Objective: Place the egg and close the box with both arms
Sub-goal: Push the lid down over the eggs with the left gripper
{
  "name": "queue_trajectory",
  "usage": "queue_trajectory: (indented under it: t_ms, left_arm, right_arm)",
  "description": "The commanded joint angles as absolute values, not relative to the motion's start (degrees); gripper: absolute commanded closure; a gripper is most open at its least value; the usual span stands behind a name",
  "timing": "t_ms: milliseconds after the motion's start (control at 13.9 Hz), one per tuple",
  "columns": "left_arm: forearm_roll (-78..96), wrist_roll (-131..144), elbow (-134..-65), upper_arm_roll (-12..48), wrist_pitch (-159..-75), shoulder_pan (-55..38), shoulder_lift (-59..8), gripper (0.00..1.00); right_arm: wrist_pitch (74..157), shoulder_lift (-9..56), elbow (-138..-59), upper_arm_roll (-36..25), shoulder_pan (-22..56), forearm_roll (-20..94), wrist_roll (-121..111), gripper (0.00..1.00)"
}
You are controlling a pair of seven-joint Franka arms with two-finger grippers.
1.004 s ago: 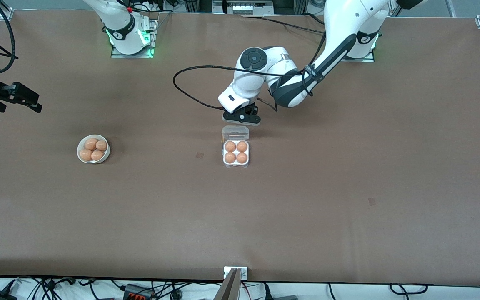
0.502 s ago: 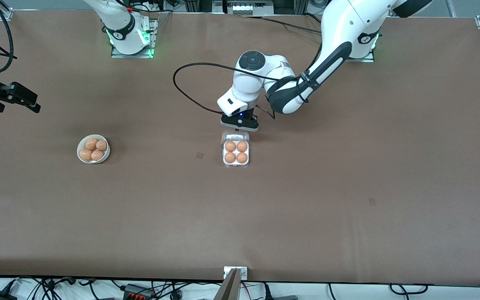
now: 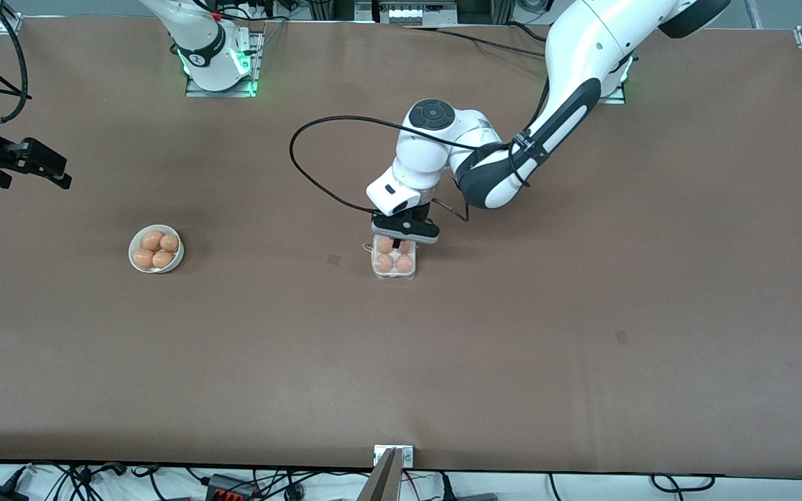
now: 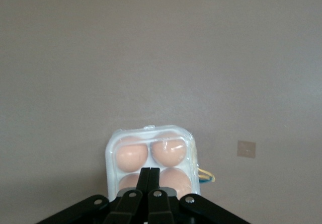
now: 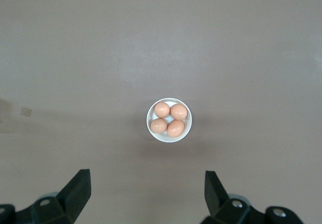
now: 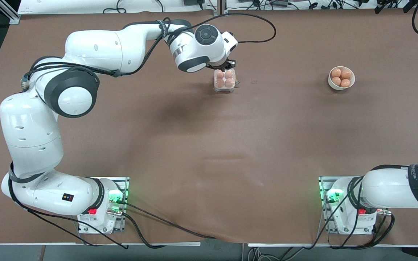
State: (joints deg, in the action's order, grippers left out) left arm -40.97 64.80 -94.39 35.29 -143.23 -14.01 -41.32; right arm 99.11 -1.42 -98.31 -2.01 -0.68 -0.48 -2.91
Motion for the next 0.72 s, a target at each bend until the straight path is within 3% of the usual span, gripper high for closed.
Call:
queue_trajectory:
  t_ms: [0,430,645]
  left_arm:
    - [-42.7,64.7,-94.7,36.7,-141.3,-10.6,-39.4,0.99]
    - [-41.8,51.6,-94.8,57.4,-116.3,8.3,-38.9,0.99]
    - [-40.7,47.2,-94.7,64.8,-103.1,14.7,-38.9,0.98]
  right_arm:
    - [99.8,-0.9,-98.2,-0.8,-2.0,-0.6,-1.5,0.00]
    - [99.1,-1.1,-97.9,-0.8,-1.9,-0.8,-1.9,0.00]
    - [99.7,-1.3,-98.3,-0.7,-1.8,-0.9,-1.5,0.00]
